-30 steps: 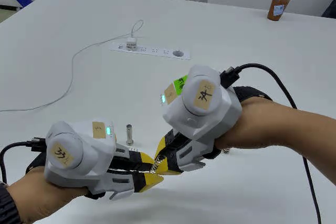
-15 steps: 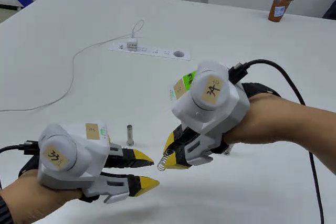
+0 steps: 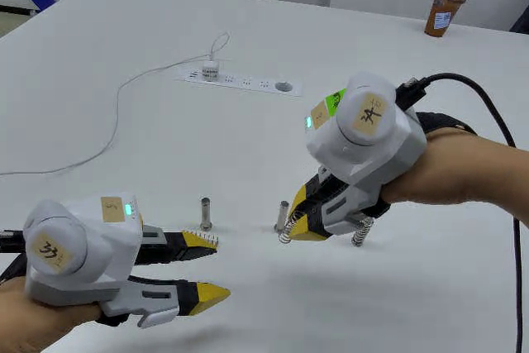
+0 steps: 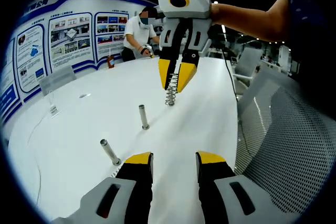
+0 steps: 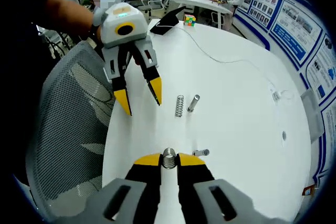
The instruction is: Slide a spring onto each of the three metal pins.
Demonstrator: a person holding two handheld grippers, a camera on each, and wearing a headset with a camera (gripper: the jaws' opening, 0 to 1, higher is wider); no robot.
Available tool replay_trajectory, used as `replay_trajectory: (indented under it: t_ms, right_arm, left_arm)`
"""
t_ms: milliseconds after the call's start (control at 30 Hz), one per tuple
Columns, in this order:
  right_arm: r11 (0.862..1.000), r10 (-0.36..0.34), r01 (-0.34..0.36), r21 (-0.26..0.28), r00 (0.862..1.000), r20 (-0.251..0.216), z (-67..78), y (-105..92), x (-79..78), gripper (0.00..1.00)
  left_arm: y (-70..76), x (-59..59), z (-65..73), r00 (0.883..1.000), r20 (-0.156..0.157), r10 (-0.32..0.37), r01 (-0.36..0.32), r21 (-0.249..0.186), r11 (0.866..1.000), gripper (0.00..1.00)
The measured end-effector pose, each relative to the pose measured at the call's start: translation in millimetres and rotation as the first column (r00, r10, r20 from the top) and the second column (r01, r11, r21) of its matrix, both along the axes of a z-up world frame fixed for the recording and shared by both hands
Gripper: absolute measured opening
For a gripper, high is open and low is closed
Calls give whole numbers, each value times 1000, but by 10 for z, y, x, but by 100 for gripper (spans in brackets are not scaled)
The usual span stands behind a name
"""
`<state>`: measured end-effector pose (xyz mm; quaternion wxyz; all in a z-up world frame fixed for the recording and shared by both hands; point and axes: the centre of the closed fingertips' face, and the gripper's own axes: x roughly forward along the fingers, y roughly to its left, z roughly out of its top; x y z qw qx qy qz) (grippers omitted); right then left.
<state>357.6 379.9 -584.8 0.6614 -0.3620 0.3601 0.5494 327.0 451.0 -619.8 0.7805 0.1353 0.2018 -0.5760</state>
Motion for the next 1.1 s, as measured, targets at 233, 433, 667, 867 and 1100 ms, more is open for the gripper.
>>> replay_trajectory:
  t_ms: [233,433,667,867,1100]
  right_arm:
    - [999,-28,28,-29,999,20,16,-119,204,12]
    - [997,-44,46,-57,998,39,20,-157,378,12]
    - [996,-54,56,-72,998,28,-22,-122,496,12]
    - [995,-45,46,-90,999,12,-85,-96,498,12]
    - [995,-39,39,-95,999,3,-112,-59,512,12]
  left_arm:
    - [80,17,23,999,2,36,-36,-13,999,36]
    - [135,20,18,998,-3,58,-58,-16,998,37]
    - [150,-1,20,998,-5,68,-68,-16,998,39]
    - [151,-3,19,997,-7,75,-75,-17,997,41]
    - [155,4,16,997,-10,80,-80,-19,997,42]
